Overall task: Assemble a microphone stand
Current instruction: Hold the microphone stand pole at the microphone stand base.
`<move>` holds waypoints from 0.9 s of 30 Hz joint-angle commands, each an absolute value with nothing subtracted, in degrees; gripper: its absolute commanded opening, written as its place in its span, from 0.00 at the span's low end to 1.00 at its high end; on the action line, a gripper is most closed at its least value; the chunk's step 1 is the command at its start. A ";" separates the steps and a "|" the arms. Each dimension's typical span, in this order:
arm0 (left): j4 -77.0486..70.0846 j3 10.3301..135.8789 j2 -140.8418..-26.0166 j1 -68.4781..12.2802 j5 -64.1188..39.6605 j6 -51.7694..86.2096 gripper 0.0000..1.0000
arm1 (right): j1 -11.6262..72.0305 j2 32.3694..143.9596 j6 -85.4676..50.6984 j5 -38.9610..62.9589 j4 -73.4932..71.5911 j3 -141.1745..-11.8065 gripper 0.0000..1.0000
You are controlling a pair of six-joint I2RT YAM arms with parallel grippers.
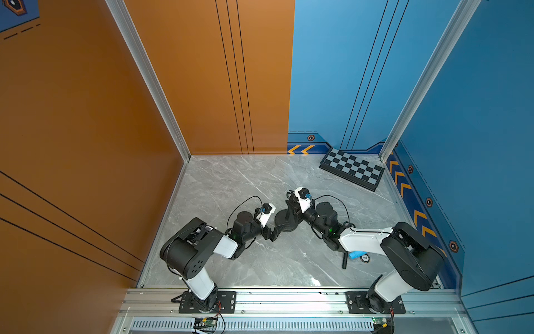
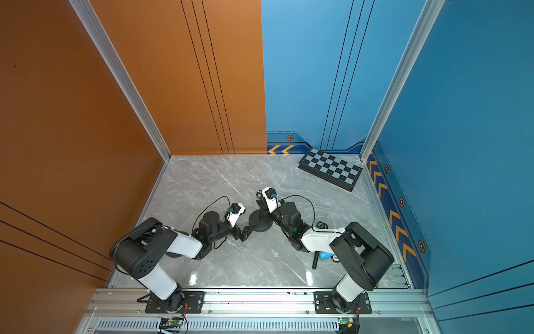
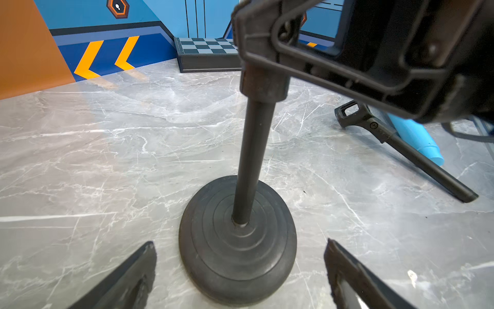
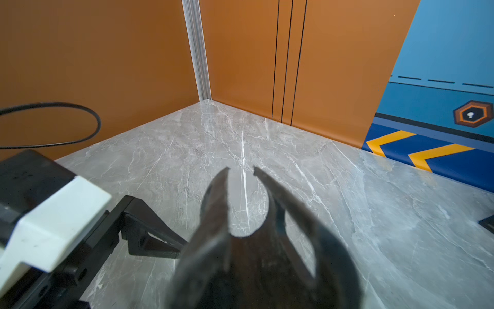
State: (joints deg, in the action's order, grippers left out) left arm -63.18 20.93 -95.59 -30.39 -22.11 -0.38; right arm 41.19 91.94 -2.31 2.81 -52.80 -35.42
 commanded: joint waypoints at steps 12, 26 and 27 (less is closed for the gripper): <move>-64.03 25.20 -97.87 -30.15 -24.25 0.86 0.99 | 44.10 92.89 4.92 1.87 -46.23 -33.57 0.00; -80.78 28.58 -110.90 -33.27 -25.71 -1.56 0.95 | 42.69 90.82 1.00 2.52 -43.96 -31.56 0.00; -80.77 28.84 -111.07 -33.29 -26.08 -1.83 0.94 | 42.37 90.99 0.60 2.80 -43.95 -31.64 0.00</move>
